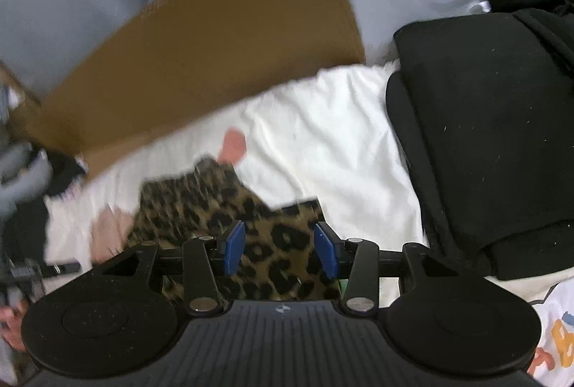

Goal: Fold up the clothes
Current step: 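Press the folded leopard garment flat with both tools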

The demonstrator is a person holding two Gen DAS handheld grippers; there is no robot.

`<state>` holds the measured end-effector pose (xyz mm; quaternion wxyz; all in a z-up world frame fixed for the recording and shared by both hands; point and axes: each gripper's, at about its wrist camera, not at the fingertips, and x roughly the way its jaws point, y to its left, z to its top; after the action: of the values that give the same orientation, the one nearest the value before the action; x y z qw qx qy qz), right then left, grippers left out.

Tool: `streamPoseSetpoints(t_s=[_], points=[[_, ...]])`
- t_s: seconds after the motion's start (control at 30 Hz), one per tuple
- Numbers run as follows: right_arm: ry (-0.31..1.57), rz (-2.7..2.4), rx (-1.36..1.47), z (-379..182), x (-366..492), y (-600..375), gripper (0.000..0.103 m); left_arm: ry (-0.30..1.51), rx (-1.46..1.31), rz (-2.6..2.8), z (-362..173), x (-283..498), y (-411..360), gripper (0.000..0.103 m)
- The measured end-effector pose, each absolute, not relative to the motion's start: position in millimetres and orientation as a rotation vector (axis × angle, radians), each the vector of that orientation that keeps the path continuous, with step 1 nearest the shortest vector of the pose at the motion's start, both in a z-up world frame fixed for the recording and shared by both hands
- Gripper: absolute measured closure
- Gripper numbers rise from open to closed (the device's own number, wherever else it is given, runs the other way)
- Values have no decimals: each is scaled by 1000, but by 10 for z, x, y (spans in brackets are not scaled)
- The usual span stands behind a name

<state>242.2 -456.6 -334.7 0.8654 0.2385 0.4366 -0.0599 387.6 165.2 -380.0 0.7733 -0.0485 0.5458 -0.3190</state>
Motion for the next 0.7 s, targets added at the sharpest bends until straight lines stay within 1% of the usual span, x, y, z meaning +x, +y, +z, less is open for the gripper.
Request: streamPoseSetpoints(t_s=[0.13,0.2,0.33,0.5,0.53,0.57,0.6,0.63,0.67,0.7], points=[[935,-109,419,-3414,2450,-4485,53,1172,-85,-697,-3820,3862,1638,66],[931,-105,392,-3447,2461,-4477,53,1157,-62,-703,-3825,3859,1627,64],[931,-130,416,-3601,2499,-4525,53,1156,-20,-710,-3904,3853,1597,62],[931,-124,424,-3756,2566,-4528,53,1142,19,-716,-3996,3848,1565,64],[928,-126,412,-3778,2579,-4518,53,1131,26,-719,-3997,3847,1563,67],[924,-130,391,-3785,2590,-4504,54,1121,32,-722,-3997,3847,1560,77],[919,-132,369,-3785,2599,-4491,55,1114,34,-730,-3994,3851,1557,82],[916,-133,354,-3782,2607,-4488,58,1108,39,-731,-3986,3851,1554,91],[913,-131,345,-3776,2615,-4491,70,1102,43,-732,-3978,3852,1551,96],[911,-127,337,-3767,2620,-4493,89,1096,46,-734,-3968,3852,1551,98]])
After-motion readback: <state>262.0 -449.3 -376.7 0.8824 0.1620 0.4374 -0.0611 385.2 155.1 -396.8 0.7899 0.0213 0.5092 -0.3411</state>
